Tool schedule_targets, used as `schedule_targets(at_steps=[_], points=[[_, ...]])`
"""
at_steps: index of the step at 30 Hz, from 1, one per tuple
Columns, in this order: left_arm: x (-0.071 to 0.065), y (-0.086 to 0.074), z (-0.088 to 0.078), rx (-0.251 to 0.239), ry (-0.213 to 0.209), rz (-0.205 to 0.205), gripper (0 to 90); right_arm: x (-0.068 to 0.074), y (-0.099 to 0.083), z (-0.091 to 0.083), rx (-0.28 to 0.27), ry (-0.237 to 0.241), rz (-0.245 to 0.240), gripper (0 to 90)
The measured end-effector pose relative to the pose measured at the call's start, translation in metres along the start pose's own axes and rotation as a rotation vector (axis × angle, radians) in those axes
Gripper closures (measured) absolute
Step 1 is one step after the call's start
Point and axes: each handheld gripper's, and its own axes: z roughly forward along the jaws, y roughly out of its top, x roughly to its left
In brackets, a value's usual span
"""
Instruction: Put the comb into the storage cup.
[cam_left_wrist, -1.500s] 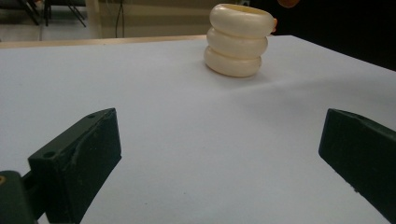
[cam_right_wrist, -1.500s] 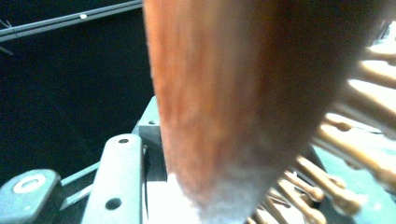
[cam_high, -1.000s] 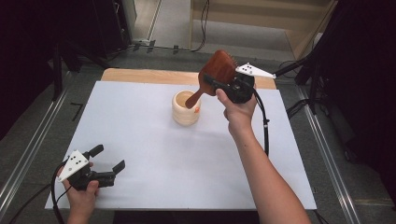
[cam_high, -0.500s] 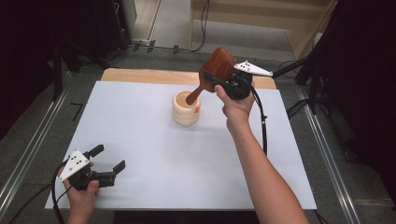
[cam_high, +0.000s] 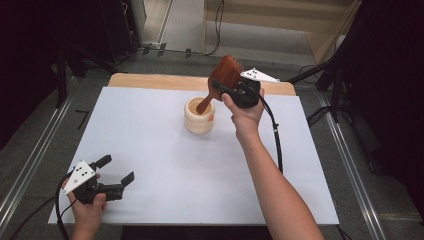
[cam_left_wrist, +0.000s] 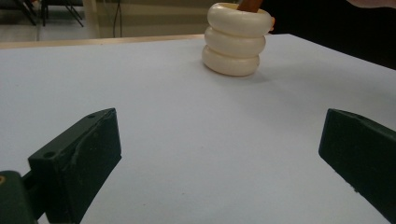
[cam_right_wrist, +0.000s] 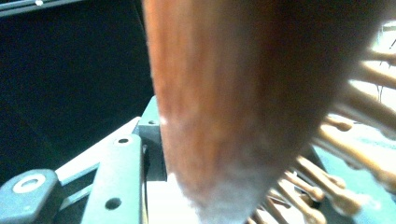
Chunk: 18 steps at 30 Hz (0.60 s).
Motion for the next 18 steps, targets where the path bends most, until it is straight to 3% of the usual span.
schedule_targets(at_steps=[18], points=[[0.000,0.000,0.000,-0.001,-0.006,-0.002,0.0,0.000,-0.026,0.024,0.068,-0.013,0.000,50.2]])
